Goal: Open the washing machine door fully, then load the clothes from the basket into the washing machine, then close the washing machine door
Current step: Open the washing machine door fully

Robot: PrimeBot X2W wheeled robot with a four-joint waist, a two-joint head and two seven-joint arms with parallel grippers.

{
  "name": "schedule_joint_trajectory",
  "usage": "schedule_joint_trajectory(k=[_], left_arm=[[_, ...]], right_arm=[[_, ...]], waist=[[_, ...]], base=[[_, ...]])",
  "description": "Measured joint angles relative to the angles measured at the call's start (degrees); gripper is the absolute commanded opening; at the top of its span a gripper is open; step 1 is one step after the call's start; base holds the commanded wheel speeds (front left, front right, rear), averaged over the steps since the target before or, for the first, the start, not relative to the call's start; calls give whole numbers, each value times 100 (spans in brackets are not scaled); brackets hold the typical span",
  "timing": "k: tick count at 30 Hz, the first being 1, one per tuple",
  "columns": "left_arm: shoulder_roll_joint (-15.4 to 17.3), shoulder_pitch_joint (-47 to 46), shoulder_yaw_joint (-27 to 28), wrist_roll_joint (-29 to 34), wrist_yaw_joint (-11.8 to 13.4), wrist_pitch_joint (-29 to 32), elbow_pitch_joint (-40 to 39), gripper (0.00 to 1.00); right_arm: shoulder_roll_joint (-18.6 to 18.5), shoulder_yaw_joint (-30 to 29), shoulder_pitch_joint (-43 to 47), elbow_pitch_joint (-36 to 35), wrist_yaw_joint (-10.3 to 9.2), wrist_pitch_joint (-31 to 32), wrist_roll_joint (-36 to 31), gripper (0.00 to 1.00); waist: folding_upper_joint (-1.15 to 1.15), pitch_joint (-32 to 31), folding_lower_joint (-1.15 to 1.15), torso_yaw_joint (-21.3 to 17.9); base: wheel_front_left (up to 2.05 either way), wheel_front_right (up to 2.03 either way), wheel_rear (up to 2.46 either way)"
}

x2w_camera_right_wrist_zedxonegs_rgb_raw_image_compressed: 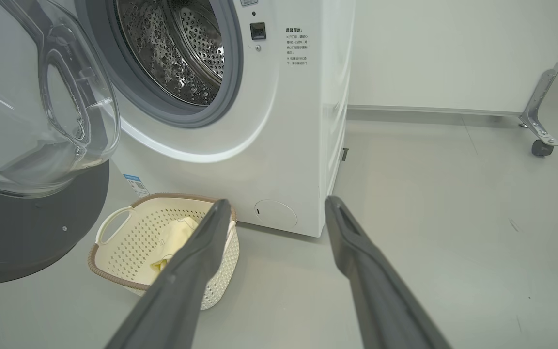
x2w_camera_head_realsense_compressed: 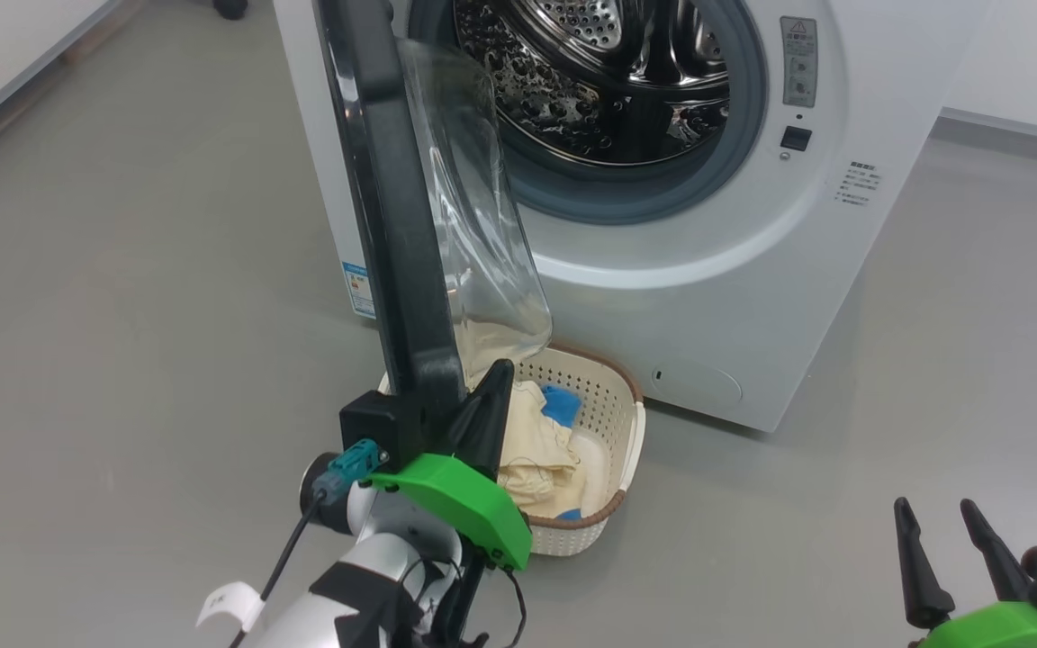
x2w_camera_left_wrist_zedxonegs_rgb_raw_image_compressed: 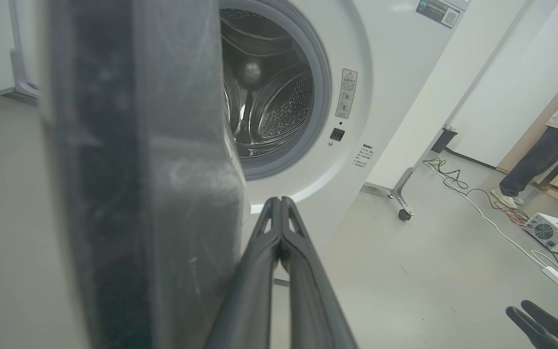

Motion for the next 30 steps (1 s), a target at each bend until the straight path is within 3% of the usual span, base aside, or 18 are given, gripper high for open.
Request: schedule_joint_trajectory(k=[13, 30], left_arm=[[254, 28, -52, 67, 191, 78, -275, 0], [682, 320, 146, 155, 244, 126, -514, 0]], right_arm=[[1, 62, -5, 174, 0, -16, 24, 100], [1, 188, -5, 302, 0, -18, 67, 100]], waist=[[0, 36, 0, 461], [0, -81, 0, 885]], base=[[0, 0, 0], [0, 0, 0]])
